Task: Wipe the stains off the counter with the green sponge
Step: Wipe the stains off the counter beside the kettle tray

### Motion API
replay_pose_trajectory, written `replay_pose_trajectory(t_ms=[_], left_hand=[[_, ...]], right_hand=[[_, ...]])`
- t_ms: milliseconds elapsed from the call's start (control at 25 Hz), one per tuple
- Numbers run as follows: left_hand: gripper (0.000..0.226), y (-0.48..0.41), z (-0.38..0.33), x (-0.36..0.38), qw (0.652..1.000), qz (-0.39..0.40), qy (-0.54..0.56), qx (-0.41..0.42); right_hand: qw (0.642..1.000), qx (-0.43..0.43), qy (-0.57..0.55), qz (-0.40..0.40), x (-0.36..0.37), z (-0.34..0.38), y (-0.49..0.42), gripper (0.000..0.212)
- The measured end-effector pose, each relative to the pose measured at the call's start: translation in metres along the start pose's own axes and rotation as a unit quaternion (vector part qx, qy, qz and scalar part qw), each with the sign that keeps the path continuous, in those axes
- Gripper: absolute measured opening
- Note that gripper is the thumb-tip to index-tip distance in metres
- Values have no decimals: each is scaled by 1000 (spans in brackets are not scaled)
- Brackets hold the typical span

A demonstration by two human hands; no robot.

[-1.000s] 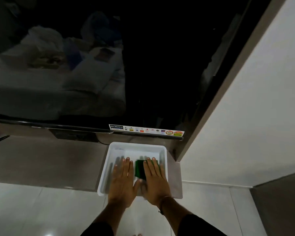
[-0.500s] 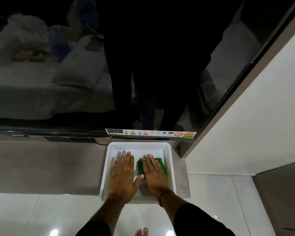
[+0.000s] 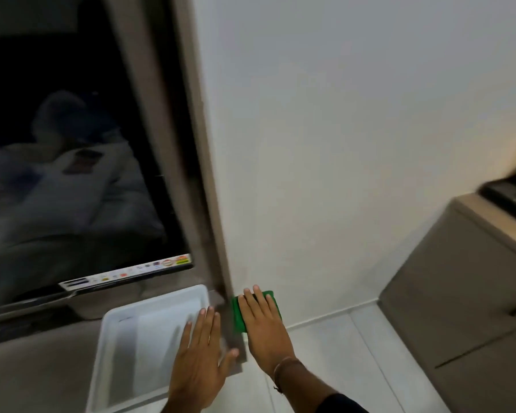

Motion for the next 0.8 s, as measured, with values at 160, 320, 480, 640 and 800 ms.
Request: replay_pose_trajectory(t_ms=[160,320,480,640,800], left_hand=[[91,-36,-160,17,993,25,-39,112],[93,-60,-342,35,970,17,-78,231],[88,-67,-493,48,938,18,-107,330],[84,-84,-635,64,886,10,-136,443],[82,-119,-766,73,846,-1,-142,514]], right_hand=[[993,101,1,-61,-35,-145,108,85],[968,231,-8,-93,-66,-287,241,84],[933,340,-7,-117,-99,-382,361,80],[882,447,14,-151,-126,-466,460,84],[833,530,1,-157,-151,-549,531,84]])
Point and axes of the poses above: each hand's wrist, its own y-axis away from the middle knuckle, its own x-axis out of the palm, z = x × y, the point moved 8 cm from there along -y, towards the middle knuckle, and after that the axes turned 13 degrees about z, right-handed, at the moved point
